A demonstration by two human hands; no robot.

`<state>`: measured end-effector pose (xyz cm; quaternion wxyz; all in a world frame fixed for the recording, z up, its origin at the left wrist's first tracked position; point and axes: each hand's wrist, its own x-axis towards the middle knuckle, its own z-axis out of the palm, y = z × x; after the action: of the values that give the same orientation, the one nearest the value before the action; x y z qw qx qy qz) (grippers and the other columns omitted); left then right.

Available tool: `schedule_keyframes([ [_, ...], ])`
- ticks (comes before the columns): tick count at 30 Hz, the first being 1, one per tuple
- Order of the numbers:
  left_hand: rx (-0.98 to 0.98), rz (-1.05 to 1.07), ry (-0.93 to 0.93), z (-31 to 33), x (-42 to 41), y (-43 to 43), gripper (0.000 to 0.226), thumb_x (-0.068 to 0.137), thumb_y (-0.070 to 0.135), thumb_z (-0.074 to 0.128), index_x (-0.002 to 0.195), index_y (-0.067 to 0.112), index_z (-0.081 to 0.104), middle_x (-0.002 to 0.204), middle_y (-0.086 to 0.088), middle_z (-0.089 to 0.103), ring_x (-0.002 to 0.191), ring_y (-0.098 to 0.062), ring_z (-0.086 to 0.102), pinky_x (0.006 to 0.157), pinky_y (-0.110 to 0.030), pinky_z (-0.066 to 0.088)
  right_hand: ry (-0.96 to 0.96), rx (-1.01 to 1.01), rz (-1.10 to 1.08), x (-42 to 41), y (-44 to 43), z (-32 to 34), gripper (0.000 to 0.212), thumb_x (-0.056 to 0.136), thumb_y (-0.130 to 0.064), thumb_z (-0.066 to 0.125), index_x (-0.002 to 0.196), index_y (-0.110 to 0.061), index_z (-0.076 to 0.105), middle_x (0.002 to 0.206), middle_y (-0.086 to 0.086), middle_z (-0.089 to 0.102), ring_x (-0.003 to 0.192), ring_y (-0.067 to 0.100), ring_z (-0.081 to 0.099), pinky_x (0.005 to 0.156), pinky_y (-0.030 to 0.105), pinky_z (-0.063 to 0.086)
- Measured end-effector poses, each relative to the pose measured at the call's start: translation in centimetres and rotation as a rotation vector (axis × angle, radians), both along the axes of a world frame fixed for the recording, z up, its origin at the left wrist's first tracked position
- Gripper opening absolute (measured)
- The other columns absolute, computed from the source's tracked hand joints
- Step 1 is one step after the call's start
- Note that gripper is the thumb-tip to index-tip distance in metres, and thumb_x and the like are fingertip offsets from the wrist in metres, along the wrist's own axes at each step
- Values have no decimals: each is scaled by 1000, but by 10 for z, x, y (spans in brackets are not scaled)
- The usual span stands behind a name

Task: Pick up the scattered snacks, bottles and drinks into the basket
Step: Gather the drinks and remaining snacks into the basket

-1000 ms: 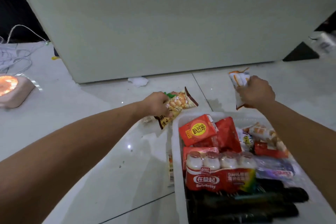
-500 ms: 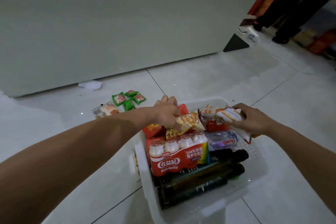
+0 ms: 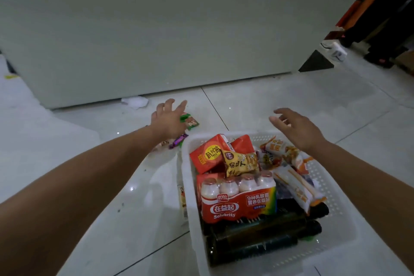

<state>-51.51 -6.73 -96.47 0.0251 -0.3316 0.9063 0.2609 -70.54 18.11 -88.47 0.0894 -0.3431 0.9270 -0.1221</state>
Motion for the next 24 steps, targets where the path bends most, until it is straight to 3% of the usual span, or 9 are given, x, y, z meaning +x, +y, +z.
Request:
schedule_keyframes([
  [6,36,172,-174,-32,53,-43,102,82,42,68,150,36,-8,159,-7,-14,145,-35,-10,115,-49,11,-219,-124,120,6,-79,-26,57,93,-50,43,145,-30,32,152,2,30,139,20,30,111,36,24],
  [13,65,44,-267,-65,68,-47,126,71,48,76,146,32,-24,154,-11,-30,141,-37,-26,114,-55,-2,-493,-148,157,10,-161,-78,67,90,-50,51,148,-37,21,159,0,10,146,17,9,115,40,14],
  [16,33,-23,-290,-79,64,-45,128,70,52,76,145,31,-27,152,-11,-34,140,-37,-28,114,-55,-4,-567,-42,204,9,-189,-105,82,82,-50,63,147,-44,14,160,-1,-5,147,17,-2,116,40,11],
  [21,-86,-171,-308,-96,54,-46,112,77,64,61,147,33,-21,152,-6,-36,139,-33,-31,114,-53,-7,-397,264,433,3,-207,-142,114,64,-43,83,144,-53,2,157,-5,-19,145,23,-14,117,51,10],
  [24,-102,-186,-303,-107,47,-49,111,77,68,56,146,33,-23,152,-4,-35,139,-32,-32,116,-53,-8,-263,426,585,0,-207,-156,121,66,-40,82,139,-54,-13,154,-6,-30,144,24,-21,114,60,10],
])
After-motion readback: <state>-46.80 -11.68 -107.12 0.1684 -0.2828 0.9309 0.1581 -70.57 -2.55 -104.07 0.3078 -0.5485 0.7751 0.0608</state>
